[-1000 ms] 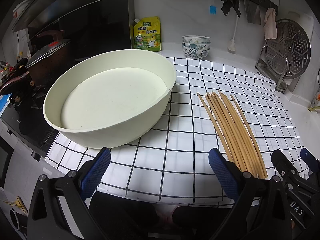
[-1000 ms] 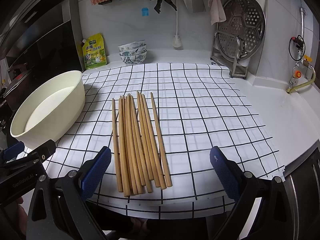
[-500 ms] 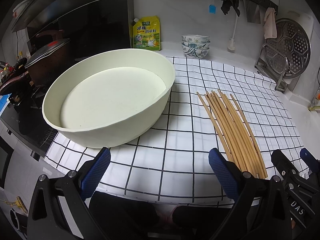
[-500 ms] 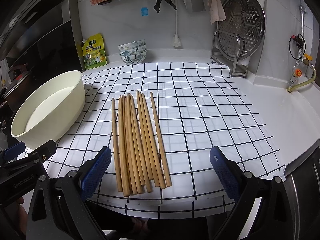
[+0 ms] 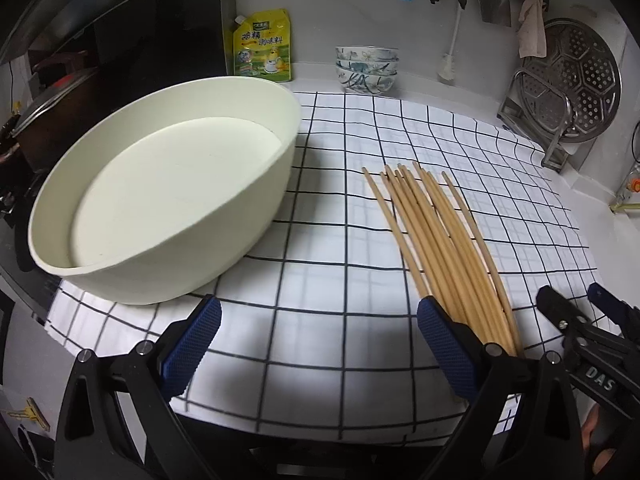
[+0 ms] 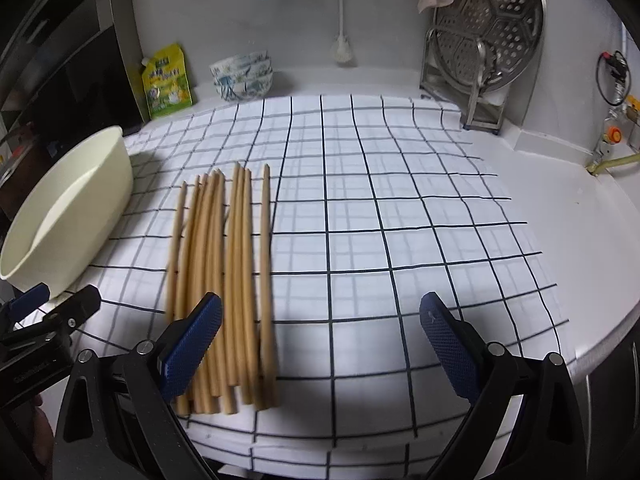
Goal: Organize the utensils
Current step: 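Lower the right tool onto one wooden chopstick and close it while the left tool grasps another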
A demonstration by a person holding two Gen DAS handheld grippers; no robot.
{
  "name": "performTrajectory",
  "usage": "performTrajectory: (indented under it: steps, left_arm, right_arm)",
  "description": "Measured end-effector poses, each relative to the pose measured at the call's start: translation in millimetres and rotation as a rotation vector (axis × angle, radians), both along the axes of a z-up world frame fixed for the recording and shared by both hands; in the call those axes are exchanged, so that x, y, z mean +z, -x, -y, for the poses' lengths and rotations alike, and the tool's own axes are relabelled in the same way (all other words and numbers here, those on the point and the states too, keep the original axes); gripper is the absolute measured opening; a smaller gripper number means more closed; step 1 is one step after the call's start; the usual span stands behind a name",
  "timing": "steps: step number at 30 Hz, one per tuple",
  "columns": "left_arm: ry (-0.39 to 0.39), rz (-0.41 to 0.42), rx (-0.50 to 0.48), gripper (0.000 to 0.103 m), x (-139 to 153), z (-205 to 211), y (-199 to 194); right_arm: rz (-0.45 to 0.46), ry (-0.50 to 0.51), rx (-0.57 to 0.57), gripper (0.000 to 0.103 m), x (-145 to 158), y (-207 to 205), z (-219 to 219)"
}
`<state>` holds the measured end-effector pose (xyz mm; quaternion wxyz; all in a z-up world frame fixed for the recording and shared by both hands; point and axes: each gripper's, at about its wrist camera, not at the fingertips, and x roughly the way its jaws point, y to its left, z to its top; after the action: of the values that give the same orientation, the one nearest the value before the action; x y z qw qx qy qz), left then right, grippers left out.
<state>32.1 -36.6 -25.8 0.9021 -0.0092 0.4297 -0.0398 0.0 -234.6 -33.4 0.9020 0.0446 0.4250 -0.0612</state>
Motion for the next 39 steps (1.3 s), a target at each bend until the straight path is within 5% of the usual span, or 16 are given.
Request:
performTrajectory:
  steps: [17, 31, 39]
  left_arm:
    - [-0.025, -0.098, 0.008, 0.097, -27, 23, -26]
    - [0.017, -0.149, 0.021, 0.097, -36, 31, -40]
    - [-0.063, -0.125, 0.025, 0.097, -42, 41, -41]
  right_arm:
    - [-0.123, 0.058, 0.081, 0.094, -30, -59, 5]
    - [-0.133, 0.064, 0.110, 0.094, -36, -56, 17]
    - [-0.117, 0.062, 0.106, 0.094, -36, -56, 18]
